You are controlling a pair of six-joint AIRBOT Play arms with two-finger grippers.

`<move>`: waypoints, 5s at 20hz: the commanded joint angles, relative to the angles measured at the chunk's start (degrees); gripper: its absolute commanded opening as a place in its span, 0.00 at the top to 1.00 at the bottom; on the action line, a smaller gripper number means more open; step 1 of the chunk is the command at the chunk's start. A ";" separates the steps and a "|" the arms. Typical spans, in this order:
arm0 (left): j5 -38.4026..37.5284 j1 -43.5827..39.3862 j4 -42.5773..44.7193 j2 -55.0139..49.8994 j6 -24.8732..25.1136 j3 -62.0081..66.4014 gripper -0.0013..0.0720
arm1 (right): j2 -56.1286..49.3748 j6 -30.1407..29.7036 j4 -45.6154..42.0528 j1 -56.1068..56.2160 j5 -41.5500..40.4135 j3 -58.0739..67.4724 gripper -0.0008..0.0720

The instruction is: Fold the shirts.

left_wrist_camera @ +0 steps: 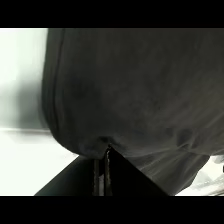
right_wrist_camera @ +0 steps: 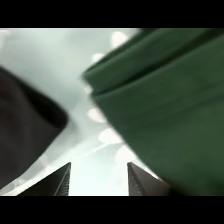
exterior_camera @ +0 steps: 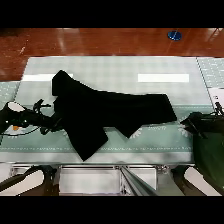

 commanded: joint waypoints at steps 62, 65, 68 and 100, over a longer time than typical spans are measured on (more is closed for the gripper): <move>15.41 -18.10 41.92 3.89 -21.62 39.21 0.95 | 0.07 -2.29 4.31 25.33 -3.93 33.79 0.96; 17.00 -18.12 41.70 -9.77 -23.50 45.77 0.95 | -15.02 -5.55 8.74 25.33 -6.97 40.54 0.96; 14.14 -18.10 37.83 -20.24 -23.50 52.89 0.95 | -27.61 -5.42 9.14 25.33 -6.58 50.40 0.96; -19.15 9.09 20.41 4.20 -3.34 15.50 0.30 | 3.30 -2.45 0.85 12.68 -0.04 13.53 0.42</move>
